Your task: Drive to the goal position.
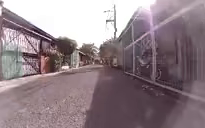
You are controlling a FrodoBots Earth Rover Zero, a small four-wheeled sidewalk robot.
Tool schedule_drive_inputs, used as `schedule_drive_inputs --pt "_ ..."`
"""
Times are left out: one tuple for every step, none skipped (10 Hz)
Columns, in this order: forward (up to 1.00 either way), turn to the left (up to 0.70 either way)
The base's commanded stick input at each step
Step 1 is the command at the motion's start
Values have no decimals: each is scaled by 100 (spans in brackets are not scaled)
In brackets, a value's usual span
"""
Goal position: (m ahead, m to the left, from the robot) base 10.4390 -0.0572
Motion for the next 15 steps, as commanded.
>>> schedule_drive_inputs --pt "85 0" --pt "85 0" --pt "85 0" --pt "85 11" --pt "85 14" --pt "85 0" --pt "85 0" --pt "85 0" --pt "85 0" --pt "85 0" --pt "85 0" --pt "85 0" --pt "85 0" --pt "85 0" --pt "85 0"
